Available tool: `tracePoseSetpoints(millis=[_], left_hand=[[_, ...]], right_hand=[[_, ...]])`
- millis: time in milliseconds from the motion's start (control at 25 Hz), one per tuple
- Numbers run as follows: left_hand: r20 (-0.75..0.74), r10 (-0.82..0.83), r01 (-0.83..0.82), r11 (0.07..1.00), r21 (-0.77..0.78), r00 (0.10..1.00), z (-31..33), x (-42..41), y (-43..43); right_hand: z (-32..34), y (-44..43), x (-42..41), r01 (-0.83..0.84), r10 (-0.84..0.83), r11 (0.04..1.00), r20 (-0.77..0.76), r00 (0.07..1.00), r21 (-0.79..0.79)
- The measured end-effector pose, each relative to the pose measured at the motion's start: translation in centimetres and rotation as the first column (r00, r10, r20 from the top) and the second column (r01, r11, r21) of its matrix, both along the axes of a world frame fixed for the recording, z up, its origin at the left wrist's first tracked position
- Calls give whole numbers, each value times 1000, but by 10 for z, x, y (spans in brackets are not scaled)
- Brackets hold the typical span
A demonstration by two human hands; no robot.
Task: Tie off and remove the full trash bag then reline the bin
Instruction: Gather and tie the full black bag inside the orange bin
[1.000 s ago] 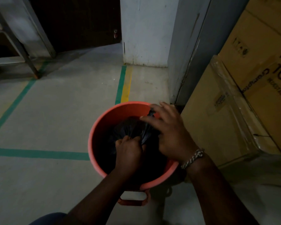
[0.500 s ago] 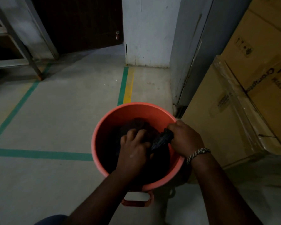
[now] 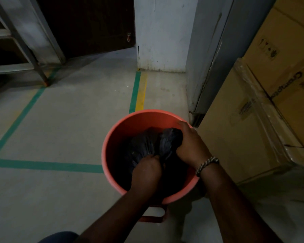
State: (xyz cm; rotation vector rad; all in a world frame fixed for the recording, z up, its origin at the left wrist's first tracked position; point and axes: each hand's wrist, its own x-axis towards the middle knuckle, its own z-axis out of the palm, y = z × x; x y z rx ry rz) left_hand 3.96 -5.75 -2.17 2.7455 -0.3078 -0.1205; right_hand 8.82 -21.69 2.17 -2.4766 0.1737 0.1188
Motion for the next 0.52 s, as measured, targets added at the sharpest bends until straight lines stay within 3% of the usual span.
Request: tracePoseSetpoints(millis=[80, 120, 240, 320, 440, 520], left_hand=[[-19, 53, -54, 998, -45, 998, 2, 4, 4], [-32, 71, -73, 995, -65, 997, 3, 6, 5], [-101, 28, -36, 996, -78, 994, 4, 13, 7], [-130, -42, 34, 997, -65, 991, 3, 20, 10], [12, -124, 122, 986, 118, 992, 7, 28, 22], [115, -40, 17, 981, 194, 993, 12, 27, 27]], right_hand=[[9, -1, -6, -19, 30, 998, 207, 978, -54], [13, -1, -9, -104, 132, 988, 266, 955, -118], [1, 0, -13, -382, 462, 823, 106, 880, -420], [-11, -1, -15, -408, 445, 806, -14, 895, -430], [-13, -3, -18, -348, 326, 869, -123, 937, -350], [-13, 4, -23, -348, 319, 859, -139, 937, -376]])
